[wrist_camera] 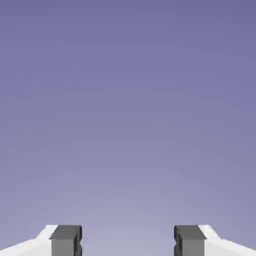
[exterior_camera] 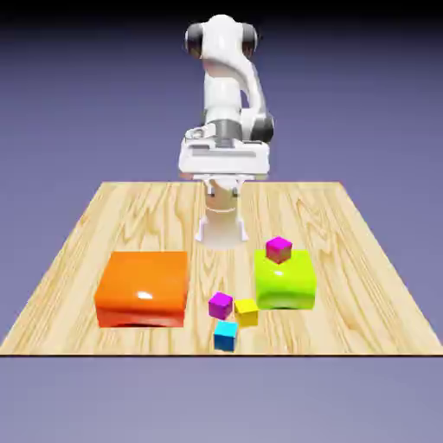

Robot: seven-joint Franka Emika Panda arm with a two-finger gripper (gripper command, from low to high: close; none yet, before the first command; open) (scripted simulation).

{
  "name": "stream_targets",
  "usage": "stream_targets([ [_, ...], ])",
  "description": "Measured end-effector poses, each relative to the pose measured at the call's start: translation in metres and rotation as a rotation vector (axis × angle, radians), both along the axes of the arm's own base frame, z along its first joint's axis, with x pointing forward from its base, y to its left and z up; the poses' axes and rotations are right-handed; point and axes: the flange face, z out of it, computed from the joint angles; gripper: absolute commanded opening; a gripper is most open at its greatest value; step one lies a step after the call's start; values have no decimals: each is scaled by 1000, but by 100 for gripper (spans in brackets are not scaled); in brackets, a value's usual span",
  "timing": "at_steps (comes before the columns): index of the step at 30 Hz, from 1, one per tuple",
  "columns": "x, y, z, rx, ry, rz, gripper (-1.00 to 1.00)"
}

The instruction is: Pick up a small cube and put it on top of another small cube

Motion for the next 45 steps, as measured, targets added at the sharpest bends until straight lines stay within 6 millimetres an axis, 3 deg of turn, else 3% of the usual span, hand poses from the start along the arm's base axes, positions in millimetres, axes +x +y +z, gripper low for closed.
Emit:
stream_targets([
  [9,25,16,-128,-234,412,408,0],
  [18,11,14,-250,-463,821,858,0],
  [20,11,14,-251,-465,823,861,0],
  [26,7,7,-315,-465,823,861,0],
  [27,7,7,-320,-465,823,861,-100],
  [29,7,7,-320,-465,824,861,-100],
  [35,11,14,-255,-465,824,861,-100],
  [44,31,85,-198,-652,735,1253,-100],
  [45,31,86,-198,-653,735,1255,-100],
])
